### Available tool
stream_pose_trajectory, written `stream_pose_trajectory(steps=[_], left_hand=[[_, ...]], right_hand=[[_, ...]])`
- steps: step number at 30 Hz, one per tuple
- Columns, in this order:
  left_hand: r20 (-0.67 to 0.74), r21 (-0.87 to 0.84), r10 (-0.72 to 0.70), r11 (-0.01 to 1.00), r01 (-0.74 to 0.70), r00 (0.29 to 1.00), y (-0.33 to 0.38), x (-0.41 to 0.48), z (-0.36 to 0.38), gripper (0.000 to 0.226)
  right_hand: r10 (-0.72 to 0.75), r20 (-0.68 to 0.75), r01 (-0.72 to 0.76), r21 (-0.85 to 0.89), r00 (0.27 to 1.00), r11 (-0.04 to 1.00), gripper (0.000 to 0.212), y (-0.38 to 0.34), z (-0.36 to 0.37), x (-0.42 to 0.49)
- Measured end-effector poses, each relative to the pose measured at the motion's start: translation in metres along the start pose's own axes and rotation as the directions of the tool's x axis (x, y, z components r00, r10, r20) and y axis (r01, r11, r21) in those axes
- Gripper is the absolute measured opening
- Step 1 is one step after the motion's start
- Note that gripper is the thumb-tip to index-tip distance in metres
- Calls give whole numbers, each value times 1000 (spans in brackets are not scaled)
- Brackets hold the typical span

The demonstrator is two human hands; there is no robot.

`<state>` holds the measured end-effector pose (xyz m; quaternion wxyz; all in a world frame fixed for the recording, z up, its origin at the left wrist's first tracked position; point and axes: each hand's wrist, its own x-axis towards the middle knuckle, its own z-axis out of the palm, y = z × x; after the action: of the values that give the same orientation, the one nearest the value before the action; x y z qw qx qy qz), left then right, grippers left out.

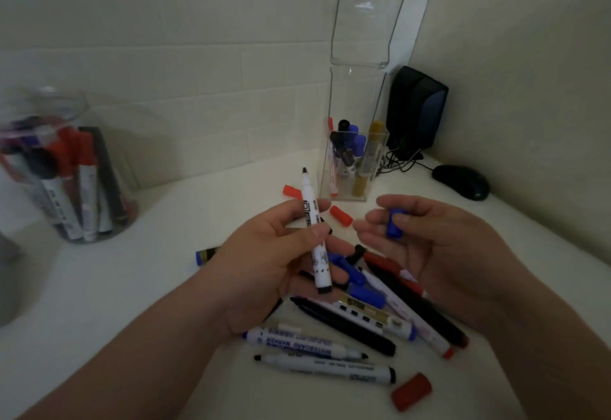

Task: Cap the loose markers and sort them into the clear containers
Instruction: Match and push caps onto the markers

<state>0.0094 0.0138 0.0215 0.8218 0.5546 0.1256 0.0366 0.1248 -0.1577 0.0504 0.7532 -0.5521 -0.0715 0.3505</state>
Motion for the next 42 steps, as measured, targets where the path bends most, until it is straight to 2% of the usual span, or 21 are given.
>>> stream_pose_trajectory(steps=[3,6,8,11,14,20,25,29,32,34,38,40,42], left_hand=[[85,89,-27,996,19,996,-3,-2,4,35],[120,232,13,972,-41,993,-8,-3,4,29],[116,309,54,947,-88,992,-10,-2,5,32],[74,404,109,905,-130,991,-10,-3,7,40],[54,467,162,868,-168,985,-10,-4,8,34],[77,559,230,796,-233,970,-8,-5,9,44],[100,651,264,712,-264,959,-10,-4,6,38],[102,674,275,687,-269,956,-9,-4,4,42],[110,671,281,686,-280,953,-9,-4,3,37],[109,660,289,694,-286,951,-8,-4,3,33],[132,661,288,687,-301,948,-11,-3,2,37],[139,662,296,682,-310,945,-12,-3,1,34],[126,661,310,682,-312,942,-12,-4,1,31]], right_hand=[[-59,-6,59,75,998,995,27,0,-2,0],[-149,-45,142,-118,988,983,24,4,-3,0],[-213,-79,198,-166,974,966,21,6,2,-1],[-289,-74,286,-52,955,957,17,8,5,-2],[-330,-43,331,14,943,943,15,7,4,-4],[-401,-19,401,43,916,915,14,9,1,-4],[-416,50,419,-114,908,901,11,8,-5,-2],[-440,80,448,-154,894,881,11,6,-10,-1],[-441,151,465,-221,885,857,13,6,-12,-1],[-399,203,446,-325,894,834,10,3,-15,-3],[-269,226,347,-468,936,813,25,-1,-18,-8],[-306,198,364,-492,931,791,23,0,-17,-8],[-405,137,405,-577,904,709,17,0,-19,-5]])
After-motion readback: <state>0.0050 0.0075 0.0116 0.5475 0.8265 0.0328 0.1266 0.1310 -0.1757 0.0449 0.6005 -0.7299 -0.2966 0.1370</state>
